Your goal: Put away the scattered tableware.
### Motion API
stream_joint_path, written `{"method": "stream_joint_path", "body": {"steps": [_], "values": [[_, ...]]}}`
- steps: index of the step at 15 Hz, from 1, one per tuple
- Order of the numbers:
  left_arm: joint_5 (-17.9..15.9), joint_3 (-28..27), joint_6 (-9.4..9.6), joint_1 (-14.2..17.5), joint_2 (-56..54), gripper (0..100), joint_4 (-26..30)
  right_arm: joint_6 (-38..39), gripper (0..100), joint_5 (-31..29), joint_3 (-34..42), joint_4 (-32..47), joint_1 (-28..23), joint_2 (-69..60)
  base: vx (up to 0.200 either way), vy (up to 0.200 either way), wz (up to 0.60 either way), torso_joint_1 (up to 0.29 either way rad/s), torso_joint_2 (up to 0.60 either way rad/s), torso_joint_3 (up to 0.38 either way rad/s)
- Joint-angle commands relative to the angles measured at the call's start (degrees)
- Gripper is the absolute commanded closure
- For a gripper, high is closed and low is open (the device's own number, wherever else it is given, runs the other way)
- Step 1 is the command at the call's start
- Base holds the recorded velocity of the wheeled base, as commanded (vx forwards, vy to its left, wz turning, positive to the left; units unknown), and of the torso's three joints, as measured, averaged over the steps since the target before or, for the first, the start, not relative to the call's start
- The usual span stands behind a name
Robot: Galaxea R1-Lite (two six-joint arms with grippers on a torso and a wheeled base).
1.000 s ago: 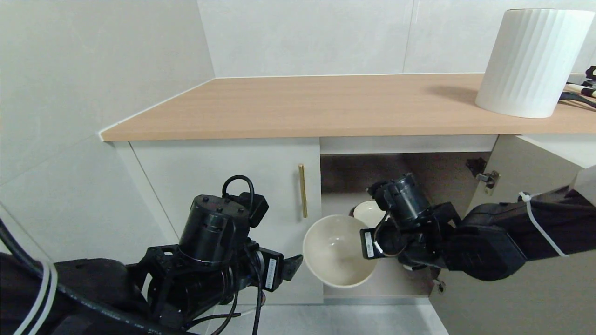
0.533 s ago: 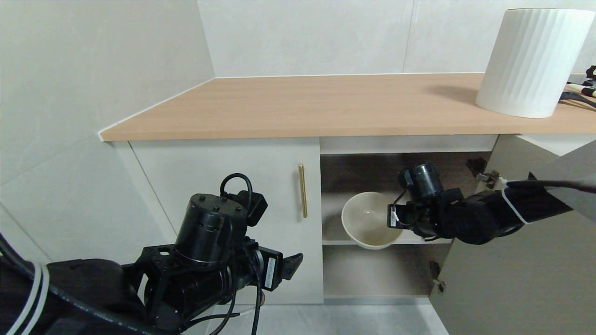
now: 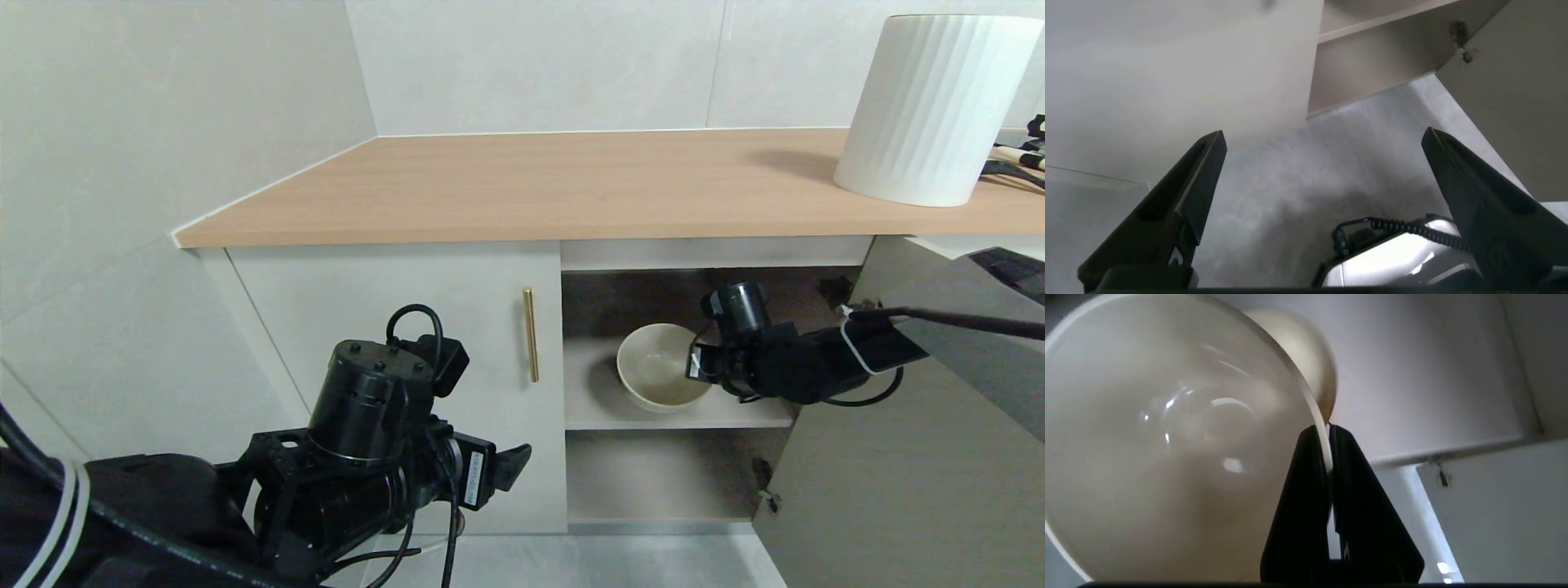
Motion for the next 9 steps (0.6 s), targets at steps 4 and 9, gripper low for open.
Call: {"method": "stream_joint_path", "body": {"steps": [4, 9], "values": [[0.01, 0.00, -0.01, 0.01, 0.28, 0, -0.12, 3.30, 100, 0.20, -6.12, -0.04, -2.05, 7.22, 0.000, 0.000, 0.00, 0.000, 0.00, 0.000], [0.10, -0.09, -0.01, 0.01, 0.28, 0, -0.21, 4.53, 100, 0.56, -9.81, 0.05, -2.40, 9.16, 0.000, 0.000, 0.00, 0.000, 0.00, 0.000]]}}
